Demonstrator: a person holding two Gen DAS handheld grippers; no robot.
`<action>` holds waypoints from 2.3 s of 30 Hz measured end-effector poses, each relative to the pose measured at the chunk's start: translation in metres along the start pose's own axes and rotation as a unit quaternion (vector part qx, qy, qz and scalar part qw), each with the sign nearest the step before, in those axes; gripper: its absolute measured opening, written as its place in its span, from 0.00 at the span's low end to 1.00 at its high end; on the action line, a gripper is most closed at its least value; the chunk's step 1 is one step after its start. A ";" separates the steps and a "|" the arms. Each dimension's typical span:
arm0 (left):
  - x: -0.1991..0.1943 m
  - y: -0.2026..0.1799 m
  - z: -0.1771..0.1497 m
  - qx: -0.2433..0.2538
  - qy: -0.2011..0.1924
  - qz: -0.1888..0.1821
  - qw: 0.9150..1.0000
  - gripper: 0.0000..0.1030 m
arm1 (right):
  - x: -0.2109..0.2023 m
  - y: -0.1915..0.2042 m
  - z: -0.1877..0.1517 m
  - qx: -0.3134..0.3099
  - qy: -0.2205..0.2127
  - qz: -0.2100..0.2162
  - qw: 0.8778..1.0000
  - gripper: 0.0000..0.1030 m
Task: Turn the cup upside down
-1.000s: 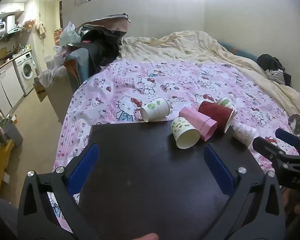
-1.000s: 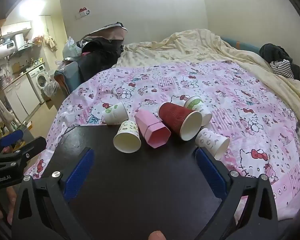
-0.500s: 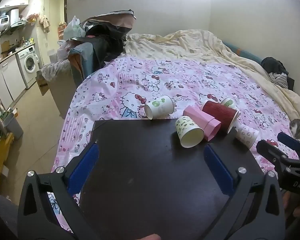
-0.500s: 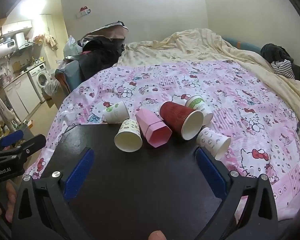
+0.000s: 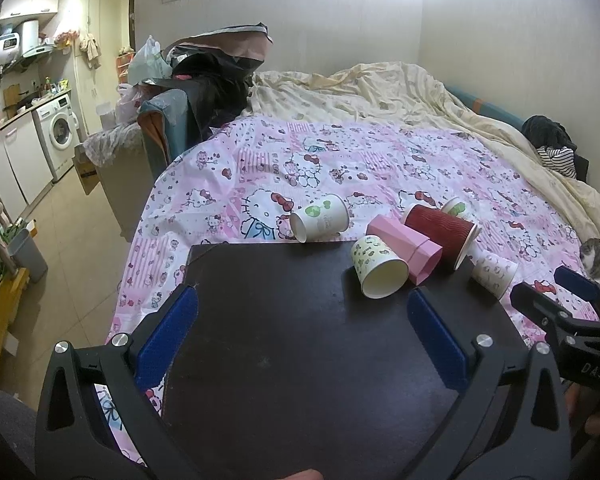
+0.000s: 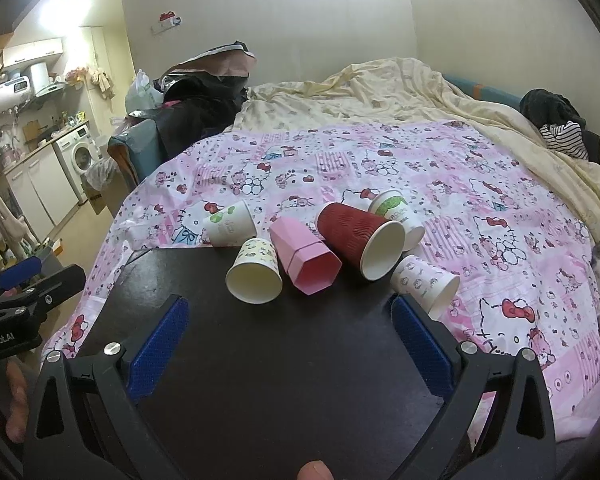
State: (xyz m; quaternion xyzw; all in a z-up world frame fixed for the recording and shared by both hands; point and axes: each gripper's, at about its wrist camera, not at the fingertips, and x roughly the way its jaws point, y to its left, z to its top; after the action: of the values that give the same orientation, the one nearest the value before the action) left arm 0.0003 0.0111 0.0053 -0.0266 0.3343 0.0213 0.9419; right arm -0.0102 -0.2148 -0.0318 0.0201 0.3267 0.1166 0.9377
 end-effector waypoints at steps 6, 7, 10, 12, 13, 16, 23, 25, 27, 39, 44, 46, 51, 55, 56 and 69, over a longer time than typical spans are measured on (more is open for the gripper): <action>0.000 0.000 0.000 0.000 0.000 0.001 1.000 1.00 | 0.000 0.000 0.000 0.000 0.001 0.001 1.000 1.00; 0.000 0.001 0.000 0.000 0.001 0.000 1.000 1.00 | 0.000 -0.001 0.000 0.000 0.003 0.002 1.000 1.00; -0.001 0.002 0.001 -0.001 0.001 -0.001 1.000 1.00 | 0.000 -0.001 -0.001 -0.001 0.003 0.001 1.000 1.00; -0.001 0.002 0.002 -0.001 0.001 -0.002 1.000 1.00 | 0.001 -0.001 -0.001 -0.001 0.003 0.000 1.000 1.00; -0.001 0.002 0.001 0.000 0.001 -0.001 1.000 1.00 | 0.001 -0.001 0.000 -0.001 0.003 0.000 1.000 1.00; -0.001 0.002 0.001 -0.001 0.002 -0.001 1.000 1.00 | 0.001 -0.001 -0.001 -0.002 0.002 -0.001 1.000 1.00; 0.000 0.002 0.001 0.000 0.002 0.000 1.000 1.00 | -0.001 -0.001 0.001 -0.001 -0.006 -0.006 1.000 1.00; -0.001 0.003 0.001 0.000 0.002 0.001 1.000 1.00 | -0.001 -0.002 0.001 -0.001 -0.005 -0.006 1.000 1.00; 0.000 0.002 0.001 0.000 0.001 -0.001 1.000 1.00 | -0.002 -0.002 0.001 0.000 -0.005 -0.006 1.000 1.00; 0.000 0.003 0.001 0.004 -0.001 0.001 1.000 1.00 | -0.004 -0.003 0.002 -0.001 -0.009 -0.009 1.000 1.00; 0.001 0.002 0.001 0.003 -0.001 0.002 1.000 1.00 | -0.004 -0.003 0.002 -0.002 -0.009 -0.009 1.000 1.00; 0.001 0.002 0.001 0.004 -0.001 0.002 1.000 1.00 | -0.004 -0.004 0.002 -0.002 -0.009 -0.009 1.000 1.00; 0.001 0.002 0.001 0.004 -0.001 0.002 1.000 1.00 | -0.004 -0.003 0.002 -0.001 -0.009 -0.009 1.000 1.00; 0.001 0.002 0.001 0.004 -0.001 0.002 1.000 1.00 | -0.004 -0.003 0.002 -0.001 -0.009 -0.009 1.000 1.00; 0.001 0.002 0.000 0.004 -0.001 0.002 1.000 1.00 | -0.004 -0.004 0.002 -0.001 -0.008 -0.009 1.000 1.00; 0.009 0.006 -0.003 -0.007 0.022 0.008 1.000 1.00 | -0.001 -0.031 0.018 0.018 0.039 0.010 0.999 1.00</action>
State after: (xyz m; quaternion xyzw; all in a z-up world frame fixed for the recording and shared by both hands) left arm 0.0051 0.0171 -0.0026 -0.0309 0.3553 0.0307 0.9337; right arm 0.0069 -0.2446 -0.0208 0.0352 0.3649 0.1208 0.9225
